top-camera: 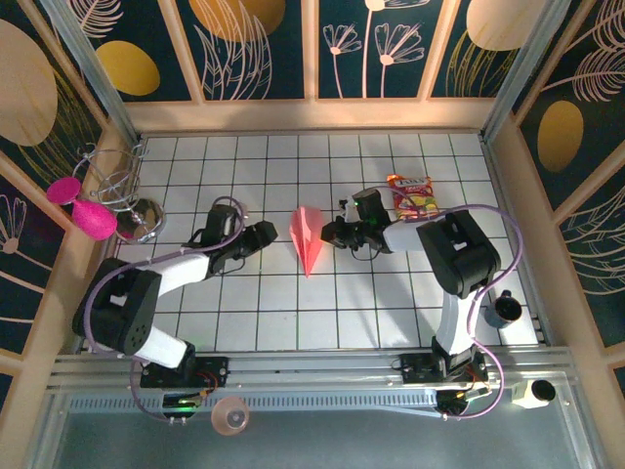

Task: Fold a paper plane with a square sheet of paper (pick it up from the middle)
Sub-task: Move the paper plane to the top-center of the table.

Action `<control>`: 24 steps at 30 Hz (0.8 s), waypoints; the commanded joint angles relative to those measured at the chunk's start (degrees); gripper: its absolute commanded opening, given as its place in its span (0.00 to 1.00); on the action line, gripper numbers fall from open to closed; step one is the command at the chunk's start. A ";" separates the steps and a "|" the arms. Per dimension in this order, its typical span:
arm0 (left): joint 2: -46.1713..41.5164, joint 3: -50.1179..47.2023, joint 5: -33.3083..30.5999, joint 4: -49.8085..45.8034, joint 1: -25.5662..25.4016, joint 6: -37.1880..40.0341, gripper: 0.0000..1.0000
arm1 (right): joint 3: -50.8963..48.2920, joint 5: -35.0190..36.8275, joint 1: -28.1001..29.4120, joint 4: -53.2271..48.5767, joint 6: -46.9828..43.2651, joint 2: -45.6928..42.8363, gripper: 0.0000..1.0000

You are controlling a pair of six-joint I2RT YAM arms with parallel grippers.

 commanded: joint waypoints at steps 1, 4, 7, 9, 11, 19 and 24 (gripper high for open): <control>3.19 2.62 4.15 4.73 -1.72 -2.35 0.61 | -0.90 -0.49 -0.04 1.69 -0.72 0.12 0.04; 6.23 4.04 5.71 6.80 -2.69 -3.43 0.58 | -1.06 -0.32 -0.08 1.39 -1.12 0.14 0.04; 9.14 6.09 6.32 6.05 -3.23 -3.49 0.48 | -1.16 -0.23 -0.19 1.14 -1.33 0.23 0.04; 10.62 7.21 6.89 5.88 -3.61 -3.36 0.46 | -1.19 -0.14 -0.17 1.01 -1.43 0.31 0.04; 12.48 8.42 7.72 5.83 -3.81 -3.23 0.45 | -1.15 -0.29 -0.21 1.13 -1.56 0.36 0.04; 17.05 13.20 7.32 0.88 -4.43 -1.58 0.28 | -0.72 -0.01 -0.39 0.40 -1.78 0.81 0.03; 15.74 13.59 4.56 -0.71 -4.43 -1.22 0.05 | -1.54 1.42 -1.06 0.65 -1.45 -0.94 0.02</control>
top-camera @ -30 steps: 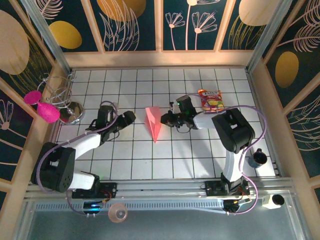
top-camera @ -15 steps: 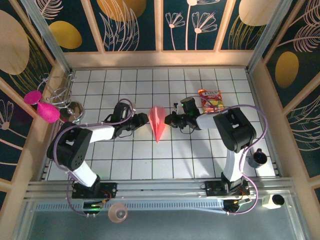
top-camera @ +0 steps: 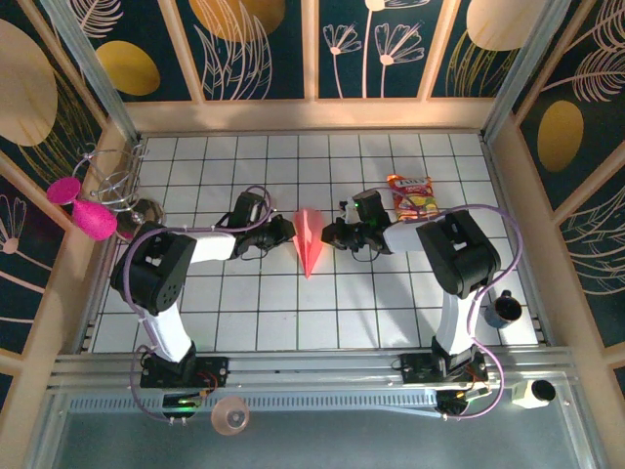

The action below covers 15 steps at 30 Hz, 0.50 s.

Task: Fold a paper plane with a square sheet of paper (pick it up from the middle)
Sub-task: Move the paper plane to the top-center of the table.

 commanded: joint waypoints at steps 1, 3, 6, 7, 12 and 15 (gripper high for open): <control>-1.33 0.73 -3.10 -2.45 -0.15 0.48 0.03 | -1.32 1.24 -1.10 0.82 -0.94 -1.54 0.02; -3.00 0.38 -5.11 -2.77 -0.11 0.36 0.01 | -1.97 0.53 -1.70 1.63 -0.35 -2.59 0.02; -4.93 -0.62 -6.26 -1.78 -0.13 -0.63 0.00 | -2.81 0.67 -2.17 1.85 -0.04 -4.07 0.02; -5.01 -1.16 -6.46 -0.94 -0.17 -1.24 0.00 | -2.97 0.80 -2.30 1.73 0.04 -4.40 0.01; -6.40 -4.30 -6.95 3.21 -0.18 -3.97 0.00 | -3.49 1.98 -2.56 1.16 0.13 -4.52 0.02; -5.93 -6.39 -7.50 5.42 -0.14 -5.61 0.00 | -3.78 2.74 -2.56 0.83 0.34 -4.00 0.02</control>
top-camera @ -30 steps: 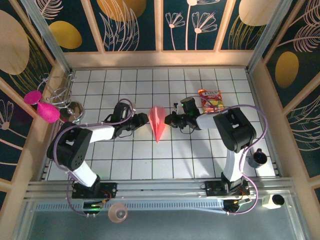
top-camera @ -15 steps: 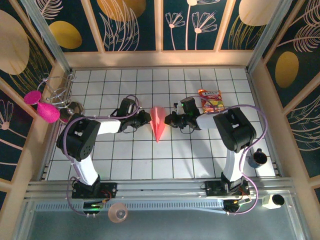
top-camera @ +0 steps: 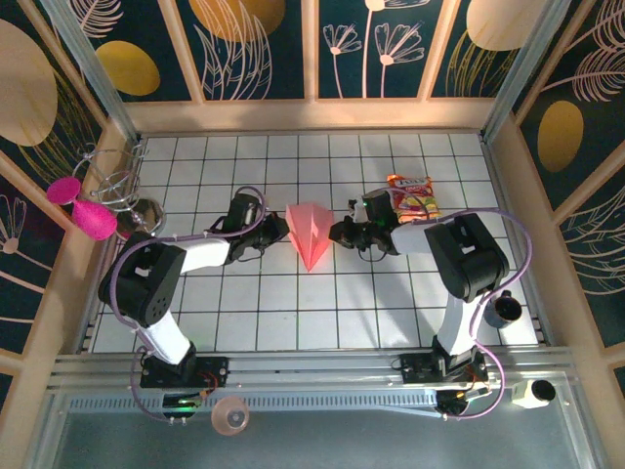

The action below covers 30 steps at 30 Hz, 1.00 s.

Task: Fold a paper plane with a square sheet of paper (pick it up from the middle)
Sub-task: Move the paper plane to the top-center of the table.

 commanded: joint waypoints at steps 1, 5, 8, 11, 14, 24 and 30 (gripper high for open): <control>-0.26 -2.42 -1.25 3.84 -0.19 -3.04 0.00 | -1.09 1.54 -0.24 0.72 0.08 -0.85 0.02; 2.11 -1.96 0.57 4.69 -0.19 -3.43 0.00 | 0.94 2.43 -0.16 -2.69 -0.51 0.78 0.06; 3.26 -1.70 1.40 4.84 -0.11 -3.54 0.00 | 2.96 4.71 0.21 -6.79 -1.74 -0.80 0.17; 3.88 -1.47 2.20 4.93 -0.18 -3.54 0.00 | 4.76 9.31 1.05 -11.60 -3.21 -4.09 0.32; 3.99 -1.52 2.23 4.77 -0.17 -3.28 0.00 | 7.26 16.31 3.11 -17.90 -4.72 -6.29 0.38; 4.02 -1.80 2.59 5.29 -0.19 -3.27 0.00 | 12.03 25.68 13.60 -26.49 -1.62 -3.71 0.46; 4.30 -1.77 3.20 5.76 -0.15 -3.29 0.00 | 14.46 22.20 16.50 -25.67 -2.74 -0.76 0.48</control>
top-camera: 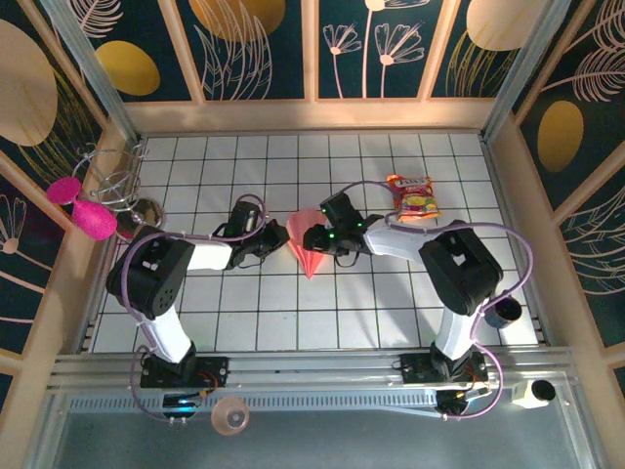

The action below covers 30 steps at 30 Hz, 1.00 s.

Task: Fold a paper plane with a square sheet of paper (pick it up from the middle)
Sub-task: Move the paper plane to the top-center of the table.

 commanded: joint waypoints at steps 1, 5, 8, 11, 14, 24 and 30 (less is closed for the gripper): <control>0.62 0.36 1.15 1.59 -0.18 -0.44 0.00 | 3.03 -0.22 1.66 -1.46 -0.63 1.96 0.49; 0.50 0.12 1.41 1.85 -0.19 -0.55 0.00 | 6.18 2.06 3.15 -4.52 -1.38 4.74 0.51; 0.35 0.15 1.69 1.86 -0.18 -0.52 0.00 | 7.37 3.13 3.48 -5.93 -1.35 6.13 0.52; 0.24 -0.03 1.85 1.92 -0.18 -0.53 0.00 | 8.10 3.72 3.85 -6.77 -1.72 6.84 0.54; 0.25 -0.03 1.86 1.77 -0.19 -0.44 0.00 | 8.57 4.51 4.03 -7.57 -1.94 7.14 0.55; 0.42 0.14 1.42 1.00 -0.19 0.05 0.00 | 8.22 8.16 4.11 -8.85 -1.29 5.35 0.46; 0.65 0.33 1.34 0.75 -0.18 0.17 0.00 | 8.57 13.08 4.78 -11.43 0.81 4.45 0.34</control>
